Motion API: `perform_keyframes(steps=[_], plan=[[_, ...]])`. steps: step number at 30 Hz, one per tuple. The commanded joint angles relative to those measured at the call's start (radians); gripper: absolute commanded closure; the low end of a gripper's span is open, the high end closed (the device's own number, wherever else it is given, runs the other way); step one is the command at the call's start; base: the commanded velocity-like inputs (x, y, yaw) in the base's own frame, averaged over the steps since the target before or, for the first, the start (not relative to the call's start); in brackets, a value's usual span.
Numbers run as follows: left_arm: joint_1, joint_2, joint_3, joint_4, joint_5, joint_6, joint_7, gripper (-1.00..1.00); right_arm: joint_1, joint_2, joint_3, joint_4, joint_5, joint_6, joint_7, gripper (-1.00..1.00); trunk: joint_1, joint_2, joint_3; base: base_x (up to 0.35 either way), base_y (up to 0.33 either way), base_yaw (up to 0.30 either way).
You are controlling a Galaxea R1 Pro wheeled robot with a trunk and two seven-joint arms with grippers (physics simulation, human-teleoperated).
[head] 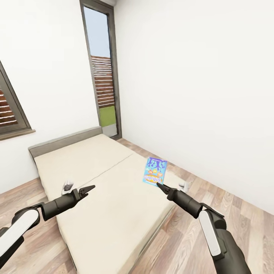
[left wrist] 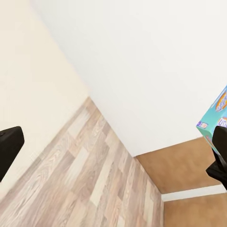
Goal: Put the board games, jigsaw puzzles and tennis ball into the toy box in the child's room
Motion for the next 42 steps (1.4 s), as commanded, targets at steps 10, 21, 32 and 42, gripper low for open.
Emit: perform_keyframes(steps=[10,21,32,42], plan=[[-0.001,0.001,-0.002,0.000,0.005,0.003,-0.001,-1.00,-0.001,0.001,-0.002,0.000,-0.007,0.008,0.003,1.00,0.001,-0.002,-0.002,0.064,-0.277,0.039],[-0.001,0.001,-0.002,0.000,0.005,0.003,0.000,-1.00,-0.001,0.001,-0.001,0.000,-0.007,0.008,0.004,1.00,0.001,-0.002,-0.002,0.004,-0.298,0.001],[-0.001,0.001,-0.003,0.000,0.005,0.003,0.001,-1.00,-0.001,0.001,-0.001,0.001,-0.007,0.009,0.004,1.00,0.001,-0.002,0.003,0.069,-0.238,-0.150],[-0.001,0.001,-0.003,0.002,0.005,0.003,0.000,-1.00,-0.001,0.001,-0.002,0.004,-0.006,0.008,0.004,1.00,0.001,-0.002,0.012,0.005,-0.010,-0.248]])
